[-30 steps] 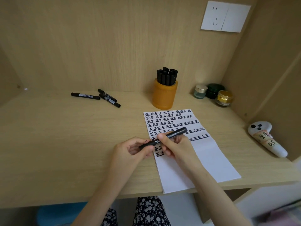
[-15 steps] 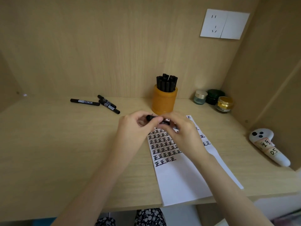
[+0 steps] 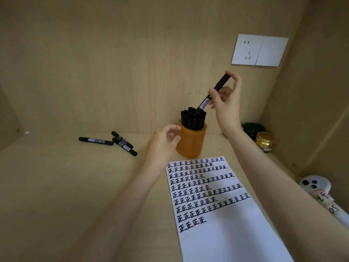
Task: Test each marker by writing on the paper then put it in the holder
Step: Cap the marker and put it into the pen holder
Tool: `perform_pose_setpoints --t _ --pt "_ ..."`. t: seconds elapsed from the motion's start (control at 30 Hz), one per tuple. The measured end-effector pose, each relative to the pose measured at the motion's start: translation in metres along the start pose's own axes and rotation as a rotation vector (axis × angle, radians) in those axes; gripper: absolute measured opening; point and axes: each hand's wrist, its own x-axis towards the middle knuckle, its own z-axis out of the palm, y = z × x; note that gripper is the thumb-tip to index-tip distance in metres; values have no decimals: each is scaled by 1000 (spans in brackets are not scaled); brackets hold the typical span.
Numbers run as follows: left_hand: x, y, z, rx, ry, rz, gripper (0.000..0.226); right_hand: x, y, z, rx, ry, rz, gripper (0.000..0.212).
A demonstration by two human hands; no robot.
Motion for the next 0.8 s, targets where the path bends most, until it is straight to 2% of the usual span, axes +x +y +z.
perform_pose_setpoints --t 0.13,0.43,0.6,0.8 --pt "28 2 8 42 0 28 29 23 16 7 -31 10 -19 50" --pt "70 4 30 169 -58 140 40 34 43 13 -112 -125 -29 47" --pt "75 -4 36 214 -105 146 43 43 49 15 -128 -173 -44 49" --pt "74 -8 41 217 -75 174 45 47 43 18 -162 -273 -101 48"
